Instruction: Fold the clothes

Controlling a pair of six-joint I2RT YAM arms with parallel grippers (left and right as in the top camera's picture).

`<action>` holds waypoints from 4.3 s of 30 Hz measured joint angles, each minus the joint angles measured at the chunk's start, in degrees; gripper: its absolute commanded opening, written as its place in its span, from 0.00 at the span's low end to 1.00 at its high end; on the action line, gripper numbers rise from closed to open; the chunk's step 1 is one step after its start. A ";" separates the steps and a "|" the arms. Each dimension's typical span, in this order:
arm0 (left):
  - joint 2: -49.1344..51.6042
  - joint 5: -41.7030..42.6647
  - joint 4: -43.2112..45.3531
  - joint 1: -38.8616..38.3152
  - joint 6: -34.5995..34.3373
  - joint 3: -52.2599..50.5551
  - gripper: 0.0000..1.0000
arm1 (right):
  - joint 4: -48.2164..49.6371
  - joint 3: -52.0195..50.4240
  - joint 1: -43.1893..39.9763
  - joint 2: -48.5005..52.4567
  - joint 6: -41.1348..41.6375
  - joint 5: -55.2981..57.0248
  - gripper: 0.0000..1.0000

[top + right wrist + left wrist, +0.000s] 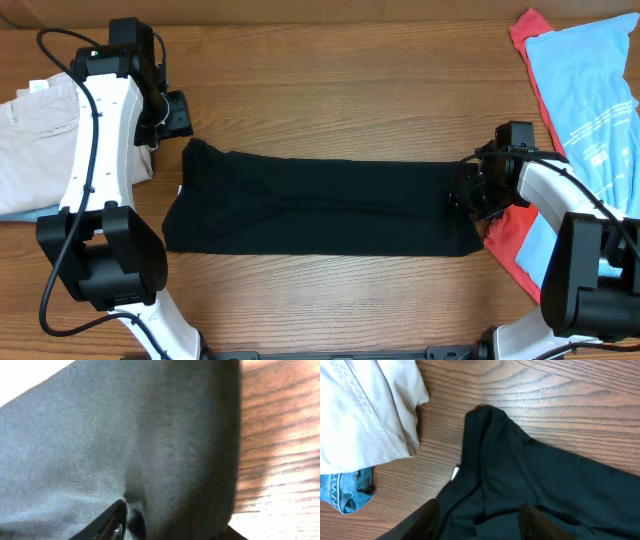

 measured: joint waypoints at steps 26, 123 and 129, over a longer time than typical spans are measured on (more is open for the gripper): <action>0.00 0.00 -0.24 0.48 0.00 0.00 0.50 | -16.65 22.05 -1.55 2.34 1.99 14.21 0.04; 0.02 26.95 26.75 -1.92 16.72 -34.69 0.76 | -22.53 28.15 24.63 3.74 6.45 21.40 0.56; -0.13 27.80 28.70 -5.60 16.72 -35.26 0.73 | -22.60 28.15 24.63 3.74 6.43 21.38 0.56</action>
